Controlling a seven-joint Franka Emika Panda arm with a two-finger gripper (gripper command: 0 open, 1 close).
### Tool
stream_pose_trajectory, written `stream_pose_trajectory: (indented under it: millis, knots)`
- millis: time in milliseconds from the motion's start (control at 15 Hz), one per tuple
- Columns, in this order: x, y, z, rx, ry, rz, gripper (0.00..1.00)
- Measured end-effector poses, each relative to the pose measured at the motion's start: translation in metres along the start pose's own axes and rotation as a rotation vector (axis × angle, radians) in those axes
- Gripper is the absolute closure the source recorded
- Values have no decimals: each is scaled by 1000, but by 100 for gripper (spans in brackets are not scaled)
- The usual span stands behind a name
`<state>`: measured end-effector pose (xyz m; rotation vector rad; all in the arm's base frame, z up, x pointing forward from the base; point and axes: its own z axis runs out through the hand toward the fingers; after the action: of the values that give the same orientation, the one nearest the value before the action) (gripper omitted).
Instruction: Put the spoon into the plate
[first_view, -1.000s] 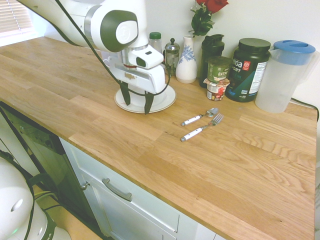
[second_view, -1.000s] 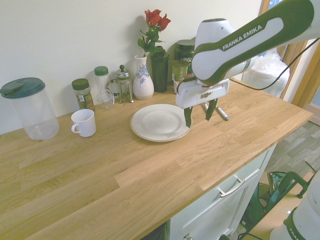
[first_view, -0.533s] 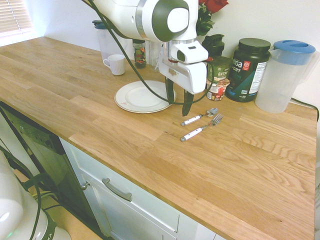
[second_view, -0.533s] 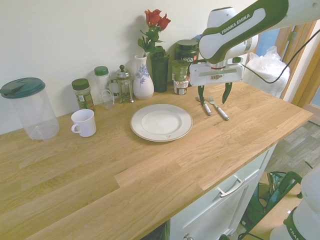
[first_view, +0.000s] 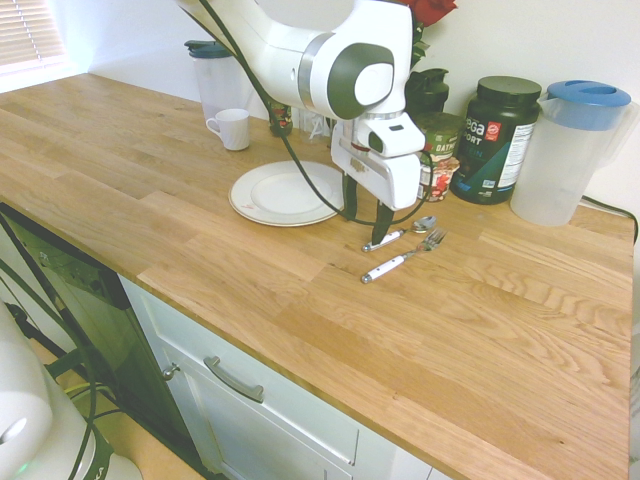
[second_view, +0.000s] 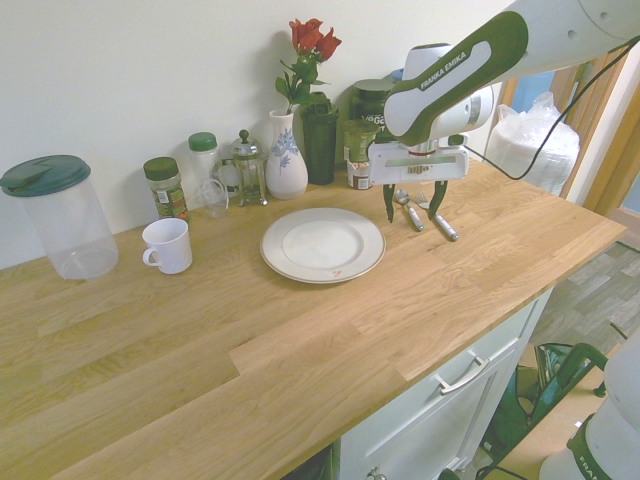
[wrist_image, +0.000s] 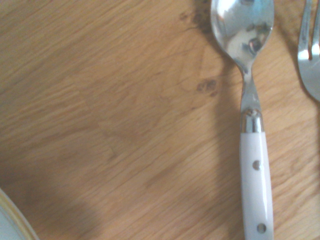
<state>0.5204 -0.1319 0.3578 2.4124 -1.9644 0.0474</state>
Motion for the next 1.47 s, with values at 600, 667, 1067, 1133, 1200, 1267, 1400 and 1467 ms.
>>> stream_pose_trajectory:
  millis: [600,667,1067,1133,1200,1267,1400,1467]
  knots:
    - [17,-11,19,4,-14,-32,100]
    - [17,-12,22,3,-15,-35,100]
    - [17,-17,23,11,-13,-48,100]
    - [16,-18,22,11,-13,-49,100]
    - [15,-19,22,12,-13,-51,100]
    - [14,-19,22,12,-13,-53,100]
    - [13,-20,22,14,-14,-54,100]
    - [13,-20,22,14,-14,-54,100]
